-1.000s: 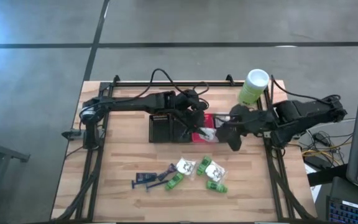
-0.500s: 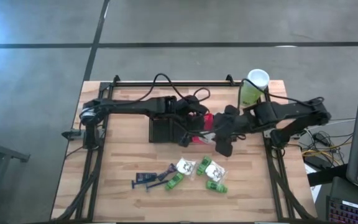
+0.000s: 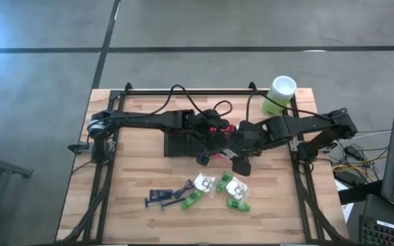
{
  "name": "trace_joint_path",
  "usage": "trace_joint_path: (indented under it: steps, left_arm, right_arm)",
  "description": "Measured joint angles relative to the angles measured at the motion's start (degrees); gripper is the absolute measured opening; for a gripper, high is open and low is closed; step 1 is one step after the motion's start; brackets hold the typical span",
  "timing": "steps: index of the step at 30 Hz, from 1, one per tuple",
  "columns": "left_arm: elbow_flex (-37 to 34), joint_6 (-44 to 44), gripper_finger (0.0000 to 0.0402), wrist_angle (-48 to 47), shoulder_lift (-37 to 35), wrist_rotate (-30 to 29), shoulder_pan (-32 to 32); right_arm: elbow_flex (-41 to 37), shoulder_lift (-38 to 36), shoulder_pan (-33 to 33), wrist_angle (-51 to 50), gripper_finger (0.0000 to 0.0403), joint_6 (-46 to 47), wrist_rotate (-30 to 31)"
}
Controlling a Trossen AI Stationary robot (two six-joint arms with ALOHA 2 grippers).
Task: Pick & Place Travel size toiletries
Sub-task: Put the white cotton pack into the right black basket
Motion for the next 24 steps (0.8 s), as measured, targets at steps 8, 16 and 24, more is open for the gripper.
trace_joint_path:
  steps: [8,16,24]
  left_arm:
    - [0.0,4.3,0.0042,0.1,0.0,-3.2,-1.9]
    - [-0.1,5.9,0.0042,1.0,0.0,-6.4,-2.9]
    - [-0.1,5.9,0.0042,0.9,0.0,-7.3,-3.1]
  right_arm:
    - [0.0,-0.3,-0.8,1.3,0.0217,1.0,-2.9]
    - [-0.2,-0.1,-0.9,1.4,0.0166,1.7,-4.4]
    - [-0.3,0.0,-0.9,1.0,0.0085,1.7,-4.4]
